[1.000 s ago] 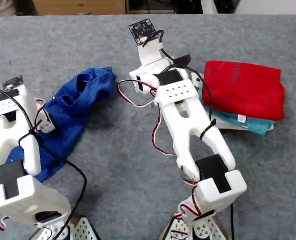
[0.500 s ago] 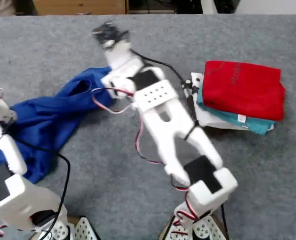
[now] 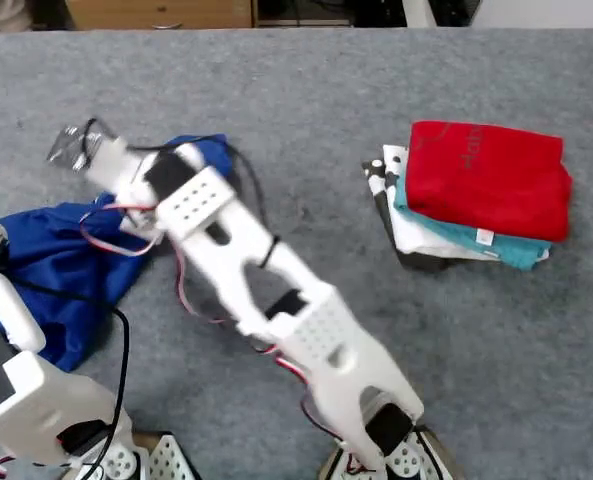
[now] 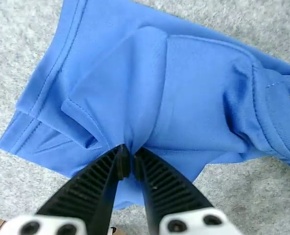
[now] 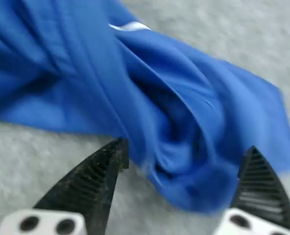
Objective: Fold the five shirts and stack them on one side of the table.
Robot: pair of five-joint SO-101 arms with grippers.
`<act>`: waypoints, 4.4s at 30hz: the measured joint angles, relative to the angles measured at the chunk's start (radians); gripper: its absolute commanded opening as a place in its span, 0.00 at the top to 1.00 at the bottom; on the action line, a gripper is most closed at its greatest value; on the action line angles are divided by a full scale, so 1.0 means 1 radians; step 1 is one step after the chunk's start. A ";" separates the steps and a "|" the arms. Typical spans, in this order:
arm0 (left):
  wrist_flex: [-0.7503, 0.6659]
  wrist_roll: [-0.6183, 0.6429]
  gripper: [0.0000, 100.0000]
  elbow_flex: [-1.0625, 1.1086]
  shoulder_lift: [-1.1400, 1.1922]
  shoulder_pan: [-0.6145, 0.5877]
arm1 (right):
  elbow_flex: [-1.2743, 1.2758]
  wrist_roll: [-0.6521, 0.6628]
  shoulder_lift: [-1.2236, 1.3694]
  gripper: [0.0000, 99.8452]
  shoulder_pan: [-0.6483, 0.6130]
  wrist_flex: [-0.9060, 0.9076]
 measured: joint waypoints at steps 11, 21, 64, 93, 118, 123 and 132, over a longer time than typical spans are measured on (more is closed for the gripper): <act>0.008 -0.021 0.64 0.000 0.000 0.000 | -0.523 0.037 0.423 0.99 0.040 0.083; 0.057 -0.038 0.74 -0.057 0.000 -0.055 | -0.540 0.052 0.244 1.00 0.161 0.344; 0.081 -0.307 0.77 -0.144 0.000 -0.571 | 0.891 0.318 -1.106 0.86 0.319 0.175; 0.083 -0.362 0.77 -0.144 0.000 -0.606 | -0.542 0.169 0.400 0.97 0.118 0.351; 0.083 -0.362 0.77 -0.031 0.000 -0.552 | -0.543 0.169 0.155 0.87 0.219 0.353; 0.083 -0.362 0.77 -0.031 0.000 -0.548 | -0.545 0.169 0.203 0.68 0.098 0.351; 0.083 -0.362 0.77 -0.031 0.000 -0.548 | -0.468 0.169 0.302 0.74 -0.058 0.141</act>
